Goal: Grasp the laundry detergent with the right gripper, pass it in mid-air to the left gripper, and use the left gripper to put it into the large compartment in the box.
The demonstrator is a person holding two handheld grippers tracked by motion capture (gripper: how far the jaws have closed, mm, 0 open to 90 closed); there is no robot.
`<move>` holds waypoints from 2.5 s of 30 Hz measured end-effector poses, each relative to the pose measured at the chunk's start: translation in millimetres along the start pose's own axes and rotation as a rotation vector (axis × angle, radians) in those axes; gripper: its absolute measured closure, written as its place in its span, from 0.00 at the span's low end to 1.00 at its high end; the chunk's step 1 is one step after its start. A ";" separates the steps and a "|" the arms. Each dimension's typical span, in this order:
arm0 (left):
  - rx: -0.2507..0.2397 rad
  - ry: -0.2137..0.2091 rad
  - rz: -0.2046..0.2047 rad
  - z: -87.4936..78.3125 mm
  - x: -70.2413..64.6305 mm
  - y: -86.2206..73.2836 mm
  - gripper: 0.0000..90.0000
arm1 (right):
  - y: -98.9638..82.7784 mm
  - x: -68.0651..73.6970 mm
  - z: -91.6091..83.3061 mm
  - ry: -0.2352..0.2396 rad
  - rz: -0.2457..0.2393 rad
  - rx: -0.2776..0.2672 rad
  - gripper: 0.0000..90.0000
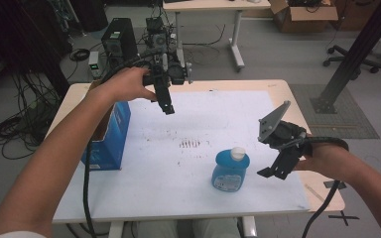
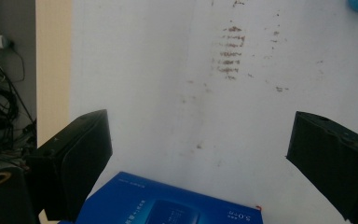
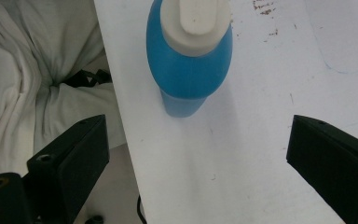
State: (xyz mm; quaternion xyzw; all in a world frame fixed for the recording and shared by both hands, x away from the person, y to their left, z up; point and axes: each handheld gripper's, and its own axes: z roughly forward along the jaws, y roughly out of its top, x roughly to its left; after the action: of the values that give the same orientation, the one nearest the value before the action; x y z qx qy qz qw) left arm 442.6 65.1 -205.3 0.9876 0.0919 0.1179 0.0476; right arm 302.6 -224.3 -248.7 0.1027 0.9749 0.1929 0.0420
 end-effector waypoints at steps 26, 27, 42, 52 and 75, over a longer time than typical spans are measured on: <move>-0.008 0.003 -0.005 -4.7 -3.5 -3.8 0.07 | -7.8 -1.7 7.9 -0.004 -0.024 -0.044 0.06; -0.011 0.004 -0.006 -4.4 -3.6 -3.9 0.07 | -9.4 -1.9 8.8 -0.003 -0.024 -0.053 0.06; -0.015 0.000 -0.006 -2.5 -3.3 -4.0 0.07 | -23.9 -4.9 20.8 0.013 -0.002 -0.125 0.06; -0.015 0.001 -0.007 -2.2 -4.0 -2.8 0.07 | -37.1 -6.8 33.9 0.018 0.013 -0.197 0.06; -0.005 0.001 0.003 2.1 -5.8 -0.3 0.08 | -56.5 -8.3 58.5 0.021 0.024 -0.325 0.06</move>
State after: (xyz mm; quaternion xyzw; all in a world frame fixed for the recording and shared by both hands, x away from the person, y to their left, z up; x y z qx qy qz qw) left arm 437.5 64.2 -208.7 0.9876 0.0903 0.1185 0.0499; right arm 307.4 -255.7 -324.1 0.1040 0.9300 0.3497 0.0455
